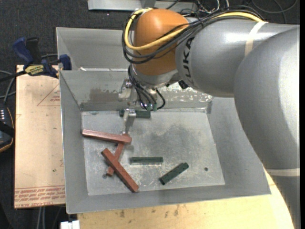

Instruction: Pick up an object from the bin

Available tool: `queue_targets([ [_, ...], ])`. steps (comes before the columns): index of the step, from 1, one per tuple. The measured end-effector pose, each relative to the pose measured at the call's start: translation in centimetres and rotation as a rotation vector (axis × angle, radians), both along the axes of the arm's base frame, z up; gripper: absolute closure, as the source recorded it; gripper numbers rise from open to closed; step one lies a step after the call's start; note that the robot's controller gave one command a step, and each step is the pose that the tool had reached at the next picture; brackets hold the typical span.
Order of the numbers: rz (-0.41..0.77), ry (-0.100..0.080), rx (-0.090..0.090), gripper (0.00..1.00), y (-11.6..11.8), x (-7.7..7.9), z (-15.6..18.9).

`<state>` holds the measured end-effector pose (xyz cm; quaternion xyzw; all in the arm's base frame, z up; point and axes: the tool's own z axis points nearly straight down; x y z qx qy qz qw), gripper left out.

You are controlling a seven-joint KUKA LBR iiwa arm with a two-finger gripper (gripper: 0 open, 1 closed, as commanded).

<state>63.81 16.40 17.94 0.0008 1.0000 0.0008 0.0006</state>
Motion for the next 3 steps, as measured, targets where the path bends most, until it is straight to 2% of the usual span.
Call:
queue_targets([
  [1, 0.057, -0.007, 0.001, 0.00, 0.2, -1.1, -4.5],
  [2, -0.044, -0.021, 0.007, 1.00, 1.2, -1.3, -10.2],
  [3, -0.044, -0.020, 0.007, 1.00, 1.2, -1.3, -10.2],
])
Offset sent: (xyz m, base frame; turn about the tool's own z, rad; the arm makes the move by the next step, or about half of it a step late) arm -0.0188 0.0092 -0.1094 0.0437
